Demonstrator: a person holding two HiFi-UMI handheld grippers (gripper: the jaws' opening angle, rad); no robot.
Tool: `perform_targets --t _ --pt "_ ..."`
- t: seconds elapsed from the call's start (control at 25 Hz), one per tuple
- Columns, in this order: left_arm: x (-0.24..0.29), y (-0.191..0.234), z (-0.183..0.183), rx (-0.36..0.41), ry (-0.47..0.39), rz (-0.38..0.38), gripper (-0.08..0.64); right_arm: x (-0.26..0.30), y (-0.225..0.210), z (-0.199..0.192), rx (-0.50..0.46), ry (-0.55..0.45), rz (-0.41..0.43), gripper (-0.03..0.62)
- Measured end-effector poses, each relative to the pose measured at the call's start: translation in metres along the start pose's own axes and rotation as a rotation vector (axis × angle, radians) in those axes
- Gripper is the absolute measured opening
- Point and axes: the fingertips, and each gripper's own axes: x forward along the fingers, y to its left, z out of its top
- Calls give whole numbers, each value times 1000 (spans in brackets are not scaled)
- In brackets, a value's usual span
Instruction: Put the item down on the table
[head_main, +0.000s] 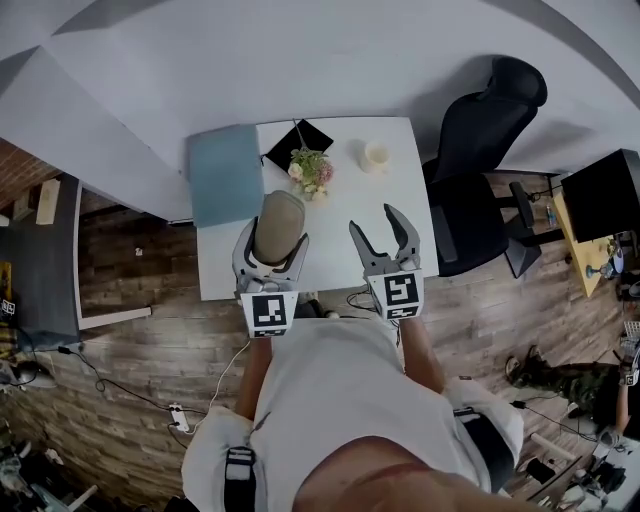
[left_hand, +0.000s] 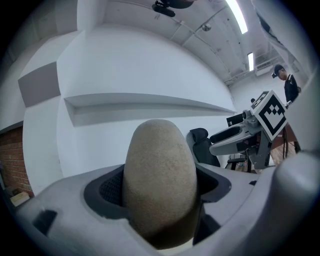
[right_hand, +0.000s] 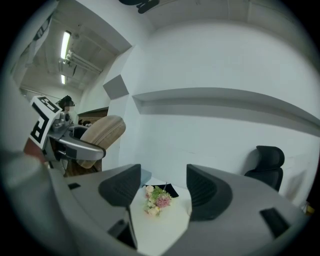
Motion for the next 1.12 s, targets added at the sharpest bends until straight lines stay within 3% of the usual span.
perform_targets --t 0.48,1.12 --pt "32 42 -17 -34 -8 -51 393 43 7 3 -14 45 -55 285" --pt "63 39 -48 -62 50 -101 393 64 -3 -18 -15 125 -54 281"
